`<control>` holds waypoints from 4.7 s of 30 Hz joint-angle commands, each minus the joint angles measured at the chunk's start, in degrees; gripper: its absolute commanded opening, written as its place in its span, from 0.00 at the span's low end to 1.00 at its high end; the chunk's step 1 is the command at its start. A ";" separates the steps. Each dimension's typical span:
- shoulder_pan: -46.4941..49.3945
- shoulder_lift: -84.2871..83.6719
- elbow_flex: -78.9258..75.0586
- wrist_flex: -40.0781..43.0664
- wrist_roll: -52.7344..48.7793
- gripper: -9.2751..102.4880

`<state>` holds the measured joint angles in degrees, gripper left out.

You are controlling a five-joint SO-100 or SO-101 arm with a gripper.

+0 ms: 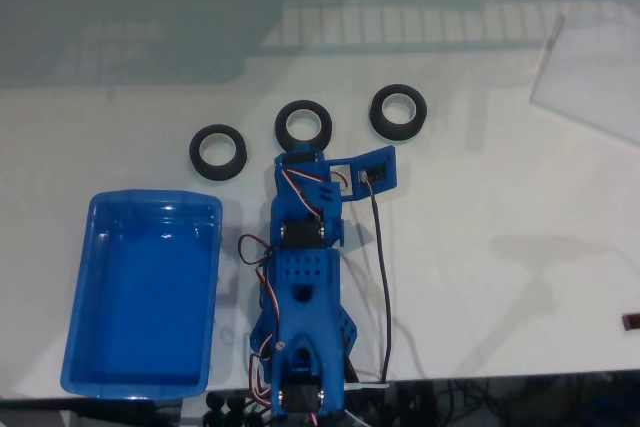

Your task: Grasp all tape and put them in the bin.

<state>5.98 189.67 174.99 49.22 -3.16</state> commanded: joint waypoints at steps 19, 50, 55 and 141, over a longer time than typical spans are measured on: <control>-0.26 0.79 1.23 -0.18 -0.18 0.08; 1.32 -14.41 -10.02 0.18 0.09 0.30; 1.49 -35.68 -23.20 0.18 0.09 0.29; -73.21 -31.46 -30.59 16.00 -14.41 0.08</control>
<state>-65.83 158.03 144.93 65.04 -18.28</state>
